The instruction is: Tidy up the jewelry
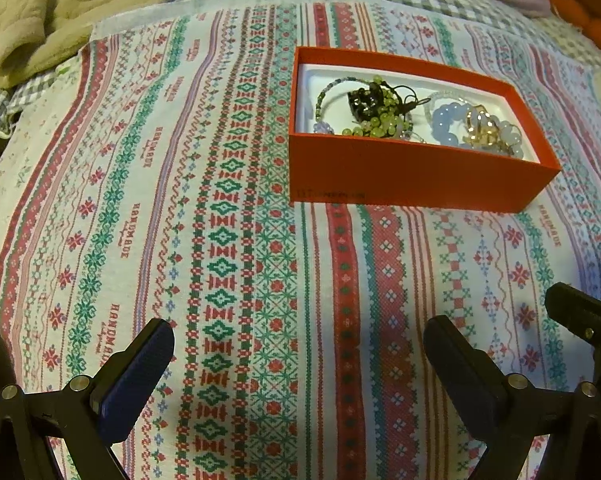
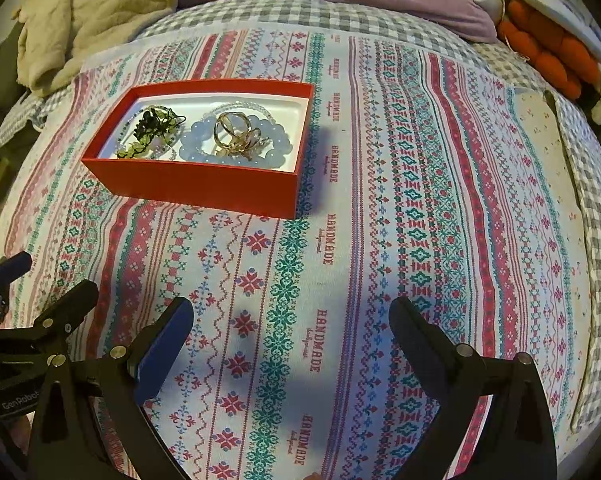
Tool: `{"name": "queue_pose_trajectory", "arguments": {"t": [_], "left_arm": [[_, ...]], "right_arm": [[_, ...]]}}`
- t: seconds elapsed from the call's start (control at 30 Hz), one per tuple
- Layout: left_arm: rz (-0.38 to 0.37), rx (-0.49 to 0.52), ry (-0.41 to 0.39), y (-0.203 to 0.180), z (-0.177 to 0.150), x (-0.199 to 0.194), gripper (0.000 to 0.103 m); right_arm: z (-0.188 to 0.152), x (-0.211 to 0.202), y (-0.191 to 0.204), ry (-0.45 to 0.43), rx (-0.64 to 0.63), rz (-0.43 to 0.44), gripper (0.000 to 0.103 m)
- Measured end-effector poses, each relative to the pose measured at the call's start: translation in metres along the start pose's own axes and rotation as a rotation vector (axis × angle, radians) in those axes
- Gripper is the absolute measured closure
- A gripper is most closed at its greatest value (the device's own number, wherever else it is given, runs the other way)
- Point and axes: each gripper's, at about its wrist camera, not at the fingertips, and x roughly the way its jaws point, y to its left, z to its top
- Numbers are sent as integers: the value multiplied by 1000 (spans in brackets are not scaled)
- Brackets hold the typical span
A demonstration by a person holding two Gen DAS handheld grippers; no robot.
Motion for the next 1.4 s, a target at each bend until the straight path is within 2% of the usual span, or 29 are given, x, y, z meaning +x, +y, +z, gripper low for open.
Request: {"name": "queue_pose_trajectory", "arguments": {"t": [1.4], "left_arm": [[-2,15,4,-2,0,0,1]], "right_arm": [[0,-4,-2,-22,4,-24,3]]}}
